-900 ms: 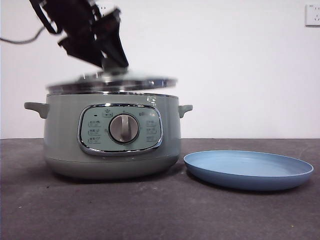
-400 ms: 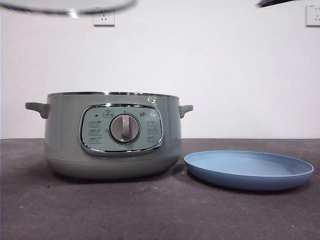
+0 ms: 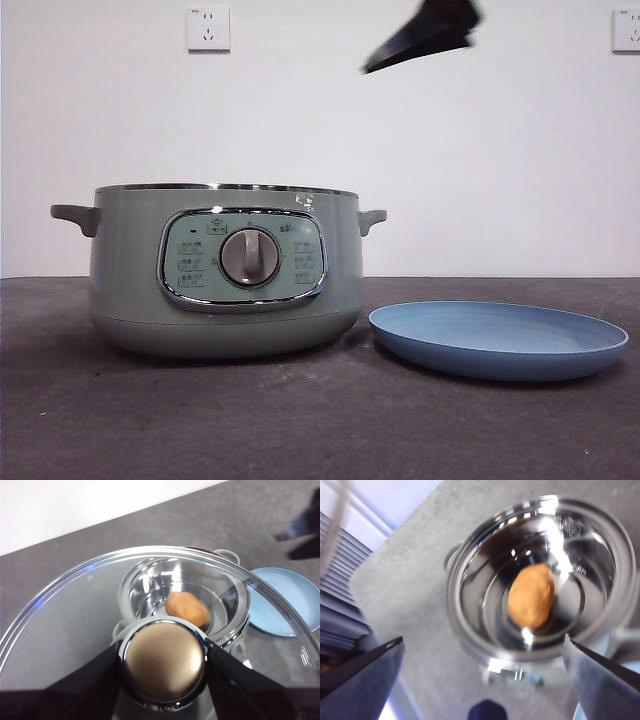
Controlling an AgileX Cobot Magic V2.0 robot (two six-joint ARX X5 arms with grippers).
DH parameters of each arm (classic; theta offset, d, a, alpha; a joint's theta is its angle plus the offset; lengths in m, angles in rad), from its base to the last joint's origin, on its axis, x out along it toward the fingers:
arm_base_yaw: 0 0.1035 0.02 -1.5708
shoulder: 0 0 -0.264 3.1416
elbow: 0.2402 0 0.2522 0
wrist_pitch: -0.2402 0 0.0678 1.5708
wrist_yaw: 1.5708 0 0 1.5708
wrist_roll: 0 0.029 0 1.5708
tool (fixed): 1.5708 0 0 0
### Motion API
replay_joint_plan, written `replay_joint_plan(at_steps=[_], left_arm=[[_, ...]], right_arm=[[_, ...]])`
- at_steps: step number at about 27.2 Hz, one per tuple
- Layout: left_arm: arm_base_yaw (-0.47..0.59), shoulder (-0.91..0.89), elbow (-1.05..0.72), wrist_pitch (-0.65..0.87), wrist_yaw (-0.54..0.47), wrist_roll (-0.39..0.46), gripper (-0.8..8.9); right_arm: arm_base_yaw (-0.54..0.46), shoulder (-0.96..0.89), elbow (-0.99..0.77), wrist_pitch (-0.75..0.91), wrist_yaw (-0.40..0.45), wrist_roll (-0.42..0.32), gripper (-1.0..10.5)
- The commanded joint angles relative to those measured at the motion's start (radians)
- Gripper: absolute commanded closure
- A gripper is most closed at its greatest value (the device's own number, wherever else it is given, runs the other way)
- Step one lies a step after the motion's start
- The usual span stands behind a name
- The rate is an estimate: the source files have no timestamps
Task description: Take the potato out from the steamer,put the potato on the plate,close the lid
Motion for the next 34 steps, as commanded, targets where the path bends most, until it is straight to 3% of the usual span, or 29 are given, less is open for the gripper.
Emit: replay_joint_plan(at_steps=[1, 7, 15, 22, 31, 34], left_arm=[[-0.002, -0.06, 0.003, -0.005, -0.001, -0.041, 8.23], [-0.002, -0.129, 0.003, -0.081, -0.001, -0.049, 8.23], [-0.002, -0.142, 0.003, -0.121, 0.0, -0.048, 8.23], [-0.002, -0.142, 0.003, -0.124, 0.001, -0.048, 8.23], [-0.003, -0.142, 0.003, -0.123, 0.001, -0.044, 8.23], [-0.003, -0.142, 0.003, -0.124, 0.001, -0.044, 8.23]], right_arm=[[0.041, 0.126, 0.115, -0.024, 0.055, -0.035, 3.5], [0.114, 0.346, 0.293, -0.044, 0.167, -0.07, 3.5], [0.158, 0.507, 0.333, -0.01, 0.318, -0.103, 3.5], [0.161, 0.576, 0.333, 0.036, 0.375, -0.106, 3.5], [0.161, 0.644, 0.333, 0.062, 0.38, -0.105, 3.5], [0.161, 0.65, 0.333, 0.061, 0.401, -0.105, 5.1]])
